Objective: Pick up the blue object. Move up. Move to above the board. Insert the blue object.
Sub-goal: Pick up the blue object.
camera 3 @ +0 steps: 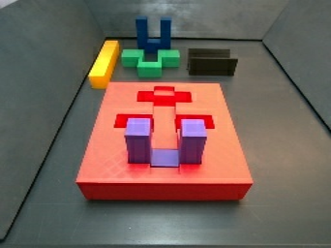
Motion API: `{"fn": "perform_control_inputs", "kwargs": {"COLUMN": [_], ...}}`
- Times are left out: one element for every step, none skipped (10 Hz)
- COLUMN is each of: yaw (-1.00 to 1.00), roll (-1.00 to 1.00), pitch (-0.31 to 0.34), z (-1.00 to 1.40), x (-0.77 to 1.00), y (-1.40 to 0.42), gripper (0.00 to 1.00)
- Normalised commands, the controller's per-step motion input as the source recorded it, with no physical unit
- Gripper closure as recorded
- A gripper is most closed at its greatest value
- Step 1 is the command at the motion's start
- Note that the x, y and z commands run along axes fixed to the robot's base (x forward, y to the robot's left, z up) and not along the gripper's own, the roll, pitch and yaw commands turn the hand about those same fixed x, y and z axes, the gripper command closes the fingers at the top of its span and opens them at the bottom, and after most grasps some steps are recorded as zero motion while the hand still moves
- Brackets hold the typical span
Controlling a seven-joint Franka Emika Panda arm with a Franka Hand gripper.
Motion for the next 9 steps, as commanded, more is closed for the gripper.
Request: {"fn": "perform_control_inputs", "kwargs": {"yaw": [0.00,0.00,-0.08,-0.13,-0.14,-0.23,-0.27,-0.27,-0.28], "roll": [0.31,0.36,0.33,0.34,0.34,0.31,0.28,0.19,0.16], "pitch": [0.083,0.130,0.166,0.161,0.147,0.153,0.143,0.103,0.053], "z": [-0.17,-0.30,-0.33,-0.33,-0.29,-0.25,-0.26,-0.19,-0.17], "x": [0.64,0.71,0.69,0.63,0.62,0.63,0.40,0.23,0.03], "y": [0.58,0.56,0.53,0.50,0.48,0.35,0.27,0.26,0.10], "gripper": [0.00,0.00,0.00,0.00,0.00,0.00,0.00,0.00,0.00]}}
